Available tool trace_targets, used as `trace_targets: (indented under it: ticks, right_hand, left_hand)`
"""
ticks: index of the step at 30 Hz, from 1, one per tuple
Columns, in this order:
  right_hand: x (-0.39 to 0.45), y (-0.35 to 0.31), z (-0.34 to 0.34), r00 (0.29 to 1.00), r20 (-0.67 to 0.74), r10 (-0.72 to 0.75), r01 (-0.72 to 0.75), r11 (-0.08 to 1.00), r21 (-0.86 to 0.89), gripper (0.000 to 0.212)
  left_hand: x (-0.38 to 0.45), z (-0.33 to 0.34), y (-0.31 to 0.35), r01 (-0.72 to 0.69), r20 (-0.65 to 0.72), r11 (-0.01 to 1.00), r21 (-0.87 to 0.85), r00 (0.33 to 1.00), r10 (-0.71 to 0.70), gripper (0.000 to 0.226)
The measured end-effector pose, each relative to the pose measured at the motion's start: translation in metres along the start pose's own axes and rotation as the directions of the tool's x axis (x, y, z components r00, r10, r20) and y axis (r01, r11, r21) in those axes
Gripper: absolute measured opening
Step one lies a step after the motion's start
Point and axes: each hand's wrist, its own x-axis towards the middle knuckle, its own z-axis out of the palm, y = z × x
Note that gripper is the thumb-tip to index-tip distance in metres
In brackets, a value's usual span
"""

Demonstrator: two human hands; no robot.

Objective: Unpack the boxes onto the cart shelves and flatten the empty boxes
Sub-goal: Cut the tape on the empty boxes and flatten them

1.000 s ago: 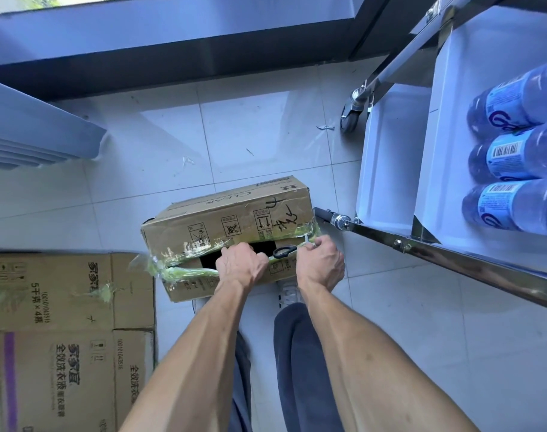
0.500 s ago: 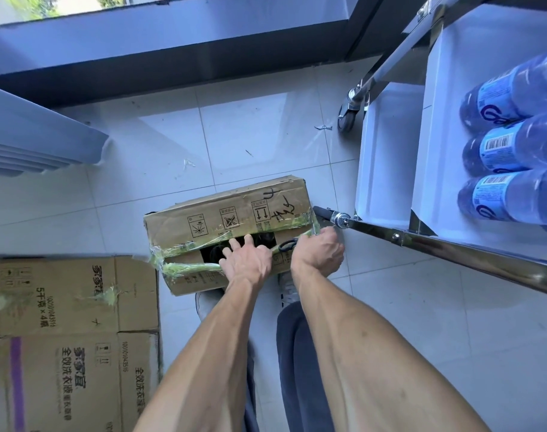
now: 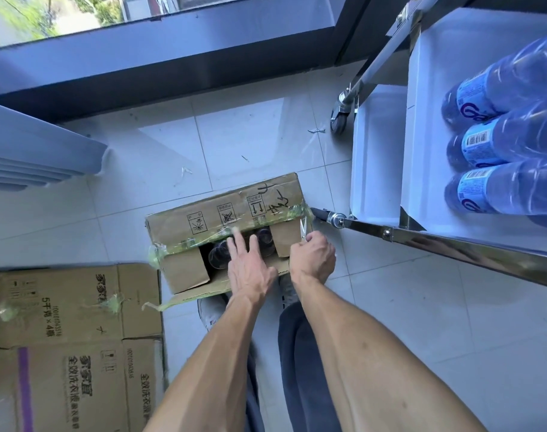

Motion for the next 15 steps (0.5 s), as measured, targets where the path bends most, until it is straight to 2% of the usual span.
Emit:
trace_targets:
  ticks: [2, 4, 5, 7, 8, 9, 12, 15]
  right_hand:
    - [-0.002, -0.001, 0.0, 0.999, -0.02, -0.037, 0.036, 0.998, -0.05, 0.026]
    - [-0.002, -0.003, 0.001, 0.998, 0.017, -0.065, 0.066, 0.998, -0.019, 0.028]
    - [-0.001, -0.005, 0.0, 0.995, 0.068, -0.067, 0.065, 0.998, 0.023, 0.028]
    - [0.001, -0.007, 0.0, 0.985, 0.161, -0.066, 0.051, 0.994, 0.097, 0.027]
    - [0.002, -0.007, -0.001, 0.979, 0.192, -0.063, 0.045, 0.994, 0.099, 0.026]
    - [0.005, -0.007, -0.002, 0.976, 0.211, -0.051, 0.033, 0.996, 0.087, 0.024]
    - [0.013, -0.003, -0.003, 0.979, 0.198, 0.056, -0.066, 0.997, 0.042, 0.021]
    - [0.013, 0.007, -0.004, 0.991, 0.082, 0.106, -0.1, 0.992, -0.073, 0.025]
  left_hand:
    - [0.004, -0.002, -0.001, -0.054, 0.014, 0.994, -0.099, 0.998, 0.055, 0.058]
    - [0.009, -0.006, 0.002, -0.004, 0.045, 0.957, -0.289, 0.999, 0.018, 0.049]
    - [0.011, -0.01, 0.005, 0.052, 0.083, 0.902, -0.428, 0.996, -0.018, 0.042]
    - [0.014, -0.018, 0.016, 0.212, 0.242, 0.685, -0.697, 0.969, -0.054, 0.022]
    - [0.014, -0.019, 0.021, 0.274, 0.308, 0.599, -0.753, 0.95, -0.048, 0.02]
    - [0.014, -0.02, 0.026, 0.302, 0.348, 0.569, -0.765, 0.937, -0.03, 0.02]
    - [0.012, -0.018, 0.039, 0.304, 0.395, 0.632, -0.713, 0.919, 0.003, 0.02]
    - [0.011, -0.007, 0.047, 0.333, 0.39, 0.586, -0.739, 0.92, -0.031, 0.02]
